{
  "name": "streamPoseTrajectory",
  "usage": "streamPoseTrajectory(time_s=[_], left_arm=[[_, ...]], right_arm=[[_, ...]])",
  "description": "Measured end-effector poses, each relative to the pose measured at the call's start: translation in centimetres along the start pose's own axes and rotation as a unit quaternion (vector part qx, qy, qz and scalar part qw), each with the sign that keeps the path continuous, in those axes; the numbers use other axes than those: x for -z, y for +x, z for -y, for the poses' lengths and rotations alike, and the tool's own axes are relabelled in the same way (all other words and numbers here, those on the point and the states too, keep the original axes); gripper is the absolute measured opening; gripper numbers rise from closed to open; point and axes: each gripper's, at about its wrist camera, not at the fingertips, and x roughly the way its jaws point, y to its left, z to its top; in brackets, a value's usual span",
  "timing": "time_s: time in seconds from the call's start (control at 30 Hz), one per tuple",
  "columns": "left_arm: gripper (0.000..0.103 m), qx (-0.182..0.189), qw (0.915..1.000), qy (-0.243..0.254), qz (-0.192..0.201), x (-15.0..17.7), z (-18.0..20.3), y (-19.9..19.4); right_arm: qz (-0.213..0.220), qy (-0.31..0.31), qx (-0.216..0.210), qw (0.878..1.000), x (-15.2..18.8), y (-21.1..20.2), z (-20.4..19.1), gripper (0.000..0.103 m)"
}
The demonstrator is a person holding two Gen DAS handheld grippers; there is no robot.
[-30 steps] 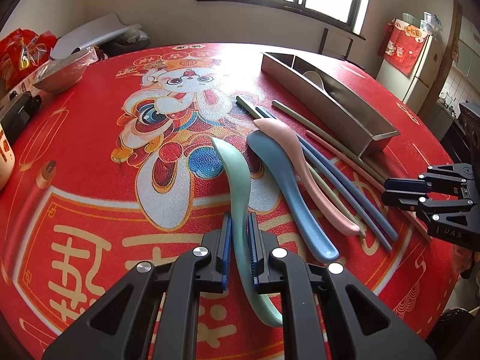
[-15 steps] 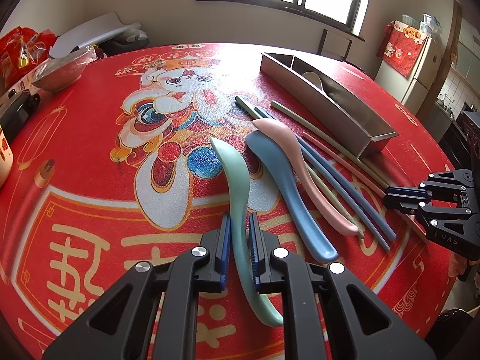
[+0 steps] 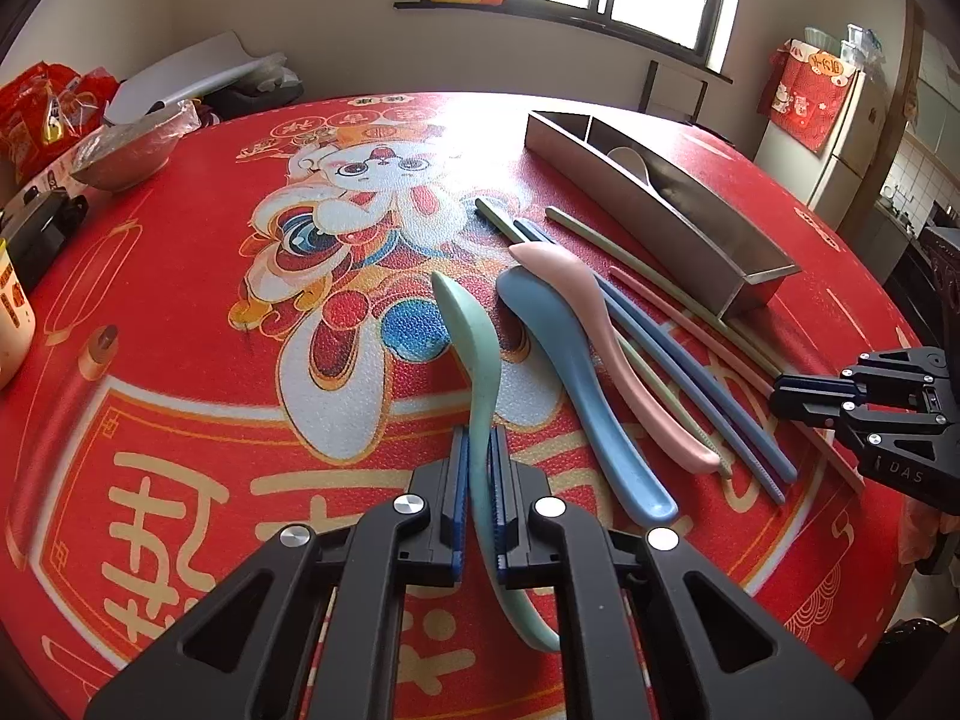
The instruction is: Organize utensils
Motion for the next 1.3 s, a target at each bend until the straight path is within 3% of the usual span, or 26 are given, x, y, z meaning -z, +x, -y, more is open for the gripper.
streamPoseTrajectory(time_s=[0.47,0.7,1.0,1.3], left_arm=[[0.007,-0.002,0.9977,-0.059,0.033,0.2,-2.2,-1.5],[0.007,-0.002,0.9977,-0.062,0.027,0.1,-2.3,-1.3],[0.007,-0.002,0.9980,-0.062,0.015,-0.1,-2.4,-0.7],[0.007,0.005,0.9980,-0.063,0.007,-0.1,-2.5,-0.3]], right_arm=[[0.062,0.056,-0.061,0.995,-1.9,-3.2,0.9,0.007],[0.090,0.104,-0.040,0.990,-6.0,-3.7,4.1,0.007],[0.050,0.204,-0.013,0.978,-11.4,2.5,8.7,0.007],[0.021,0.252,-0.021,0.967,-12.2,6.4,9.4,0.007]])
